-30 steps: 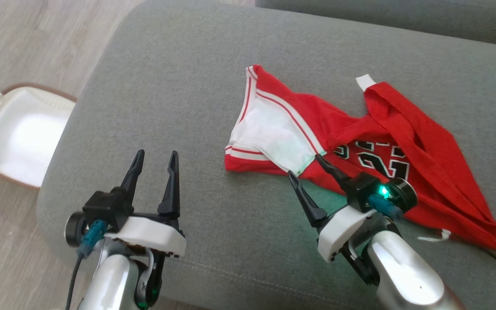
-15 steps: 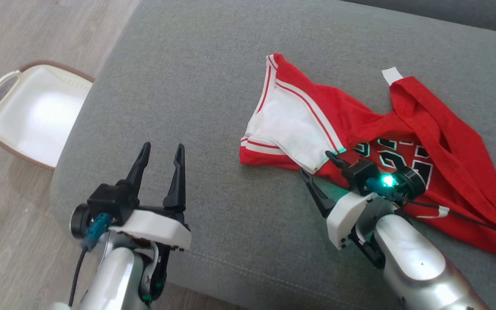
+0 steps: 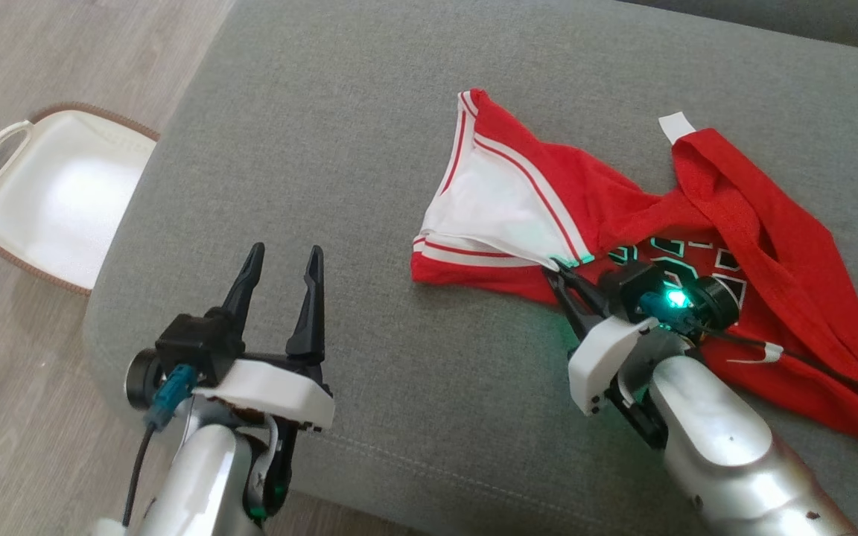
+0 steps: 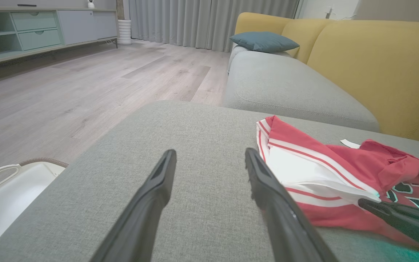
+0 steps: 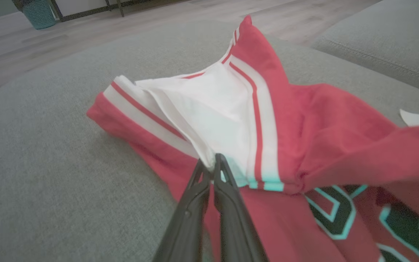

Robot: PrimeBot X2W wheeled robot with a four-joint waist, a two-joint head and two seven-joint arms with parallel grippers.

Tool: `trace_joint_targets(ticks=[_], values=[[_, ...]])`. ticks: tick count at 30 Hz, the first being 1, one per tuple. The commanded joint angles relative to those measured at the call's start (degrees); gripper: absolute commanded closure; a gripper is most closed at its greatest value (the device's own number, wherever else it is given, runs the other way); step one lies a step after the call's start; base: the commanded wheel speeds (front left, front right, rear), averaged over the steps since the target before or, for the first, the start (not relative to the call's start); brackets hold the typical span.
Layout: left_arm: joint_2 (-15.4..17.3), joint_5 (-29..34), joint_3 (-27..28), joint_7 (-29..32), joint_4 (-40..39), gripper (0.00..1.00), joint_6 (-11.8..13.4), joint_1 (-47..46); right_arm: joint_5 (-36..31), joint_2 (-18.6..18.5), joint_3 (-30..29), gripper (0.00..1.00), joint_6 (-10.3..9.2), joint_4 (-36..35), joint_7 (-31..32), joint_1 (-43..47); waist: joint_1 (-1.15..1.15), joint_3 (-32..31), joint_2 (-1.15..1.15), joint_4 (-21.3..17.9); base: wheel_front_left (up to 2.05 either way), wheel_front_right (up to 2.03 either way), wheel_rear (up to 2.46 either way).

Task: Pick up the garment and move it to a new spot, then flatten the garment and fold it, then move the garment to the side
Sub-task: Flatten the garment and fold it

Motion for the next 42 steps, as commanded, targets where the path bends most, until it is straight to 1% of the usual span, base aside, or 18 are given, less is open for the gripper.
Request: trace_joint_targets(ticks=[1, 7, 10, 14, 18, 21, 22, 23, 25, 27, 28, 29, 30, 32, 33, 34, 36, 42], values=[[0.3, 0.2, 1.6, -0.7, -1.6, 0.00, 0.4, -2.4, 0.5, 1.0, 0.9, 1.00, 0.37, -2.1, -0.8, -1.8, 0.00, -0.3, 0.00, -0.2, 0.00, 0.00, 0.00], [0.3, 0.4, 1.9, -0.7, -1.5, 0.00, 0.3, -2.2, 3.9, 0.6, 0.0, 1.00, 0.37, -5.8, 0.4, -2.7, 0.00, -1.1, 0.00, -0.9, 0.00, 0.00, 0.00], [0.3, 0.3, 1.7, -0.7, -1.7, 0.00, 0.3, -2.3, 6.0, -1.0, -1.7, 1.00, 0.37, -8.5, 2.6, -5.1, 0.00, -0.9, 0.00, -0.9, 0.00, 0.00, 0.00], [0.3, 0.0, 1.1, -0.7, -2.1, 0.00, 0.1, -2.7, 8.1, -4.4, -5.0, 1.00, 0.37, -10.2, 6.9, -11.2, 0.00, 0.3, 0.00, -0.2, 0.00, 0.00, 0.00], [0.3, -0.8, 0.1, -0.7, -2.1, 0.00, 0.0, -3.7, 9.5, -8.1, -9.6, 1.00, 0.37, -6.6, 11.1, -18.6, 0.00, 2.0, 0.00, 1.5, 0.00, 0.00, 0.00], [0.3, -1.3, -0.6, -0.7, -2.0, 0.00, 0.1, -4.4, 9.1, -10.1, -12.8, 1.00, 0.37, -0.7, 13.2, -24.1, 0.00, 3.3, 0.00, 2.6, 0.00, 0.00, 0.00], [0.3, -1.4, -0.6, -0.7, -2.1, 0.00, 0.2, -4.6, 8.5, -10.6, -14.1, 0.27, 0.37, 1.8, 13.6, -26.0, 0.00, 3.8, 0.00, 2.8, 0.00, 0.00, 0.00], [0.3, -1.6, -0.7, -0.7, -2.1, 0.00, 0.3, -4.8, 7.3, -11.0, -15.1, 0.00, 0.37, 4.3, 13.9, -27.9, 0.00, 4.2, 0.00, 2.8, 0.00, 0.00, 0.00], [0.3, -1.8, -0.8, -0.7, -2.1, 0.00, 0.5, -5.1, 4.5, -11.8, -17.4, 0.00, 0.37, 9.2, 13.9, -31.3, 0.00, 4.8, 0.00, 2.8, 0.00, 0.00, 0.00], [0.3, -1.8, -0.7, -0.7, -2.1, 0.00, 0.5, -5.3, 2.0, -11.4, -19.9, 0.00, 0.37, 13.0, 12.7, -33.9, 0.00, 5.0, 0.00, 2.3, 0.00, 0.00, 0.00], [0.3, -1.7, -0.6, -0.7, -2.1, 0.00, 0.6, -5.4, 1.0, -10.9, -20.7, 0.00, 0.37, 14.5, 11.9, -34.8, 0.00, 5.0, 0.00, 1.9, 0.00, 0.00, 0.00], [0.3, -1.5, 0.0, -0.7, -2.2, 0.00, 0.6, -5.5, -0.3, -9.2, -21.5, 0.00, 0.37, 16.6, 10.2, -35.8, 0.00, 4.8, 0.00, 0.6, 0.00, 0.00, 0.00], [0.3, -1.2, 0.5, -0.7, -2.2, 0.00, 0.6, -5.5, -0.9, -8.4, -21.1, 0.00, 0.37, 17.3, 9.5, -35.9, 0.00, 4.6, 0.00, -0.2, 0.00, 0.00, 0.00], [0.3, -1.0, 0.9, -0.7, -2.2, 0.00, 0.4, -5.5, -1.5, -7.8, -20.6, 0.00, 0.37, 17.9, 8.7, -35.9, 0.00, 4.4, 0.00, -1.1, 0.00, 0.00, 0.00], [0.3, -0.4, 1.9, -0.7, -2.1, 0.00, 0.2, -5.6, -1.5, -6.7, -19.8, 0.00, 0.37, 18.6, 6.6, -35.6, 0.00, 3.6, 0.00, -3.0, 0.00, 0.00, 0.00], [0.3, -0.4, 1.9, -0.7, -2.1, 0.00, 0.2, -5.6, -1.5, -6.7, -19.8, 0.00, 0.37, 18.6, 6.6, -35.6, 0.00, 3.6, 0.00, -3.0, 0.00, 0.00, 0.00], [0.3, 0.3, 3.0, -0.7, -2.2, 0.00, 0.0, -5.6, -0.9, -5.7, -18.8, 0.00, 0.37, 18.7, 4.5, -34.9, 0.00, 2.7, 0.00, -4.9, 0.00, 0.00, 0.00], [0.5, 2.2, 5.5, -0.7, -2.4, 0.00, -1.1, -5.4, 3.3, -3.6, -15.3, 0.00, 0.37, 15.5, -1.5, -30.3, 0.00, -0.2, 0.00, -11.0, 0.00, 0.00, 0.00]])
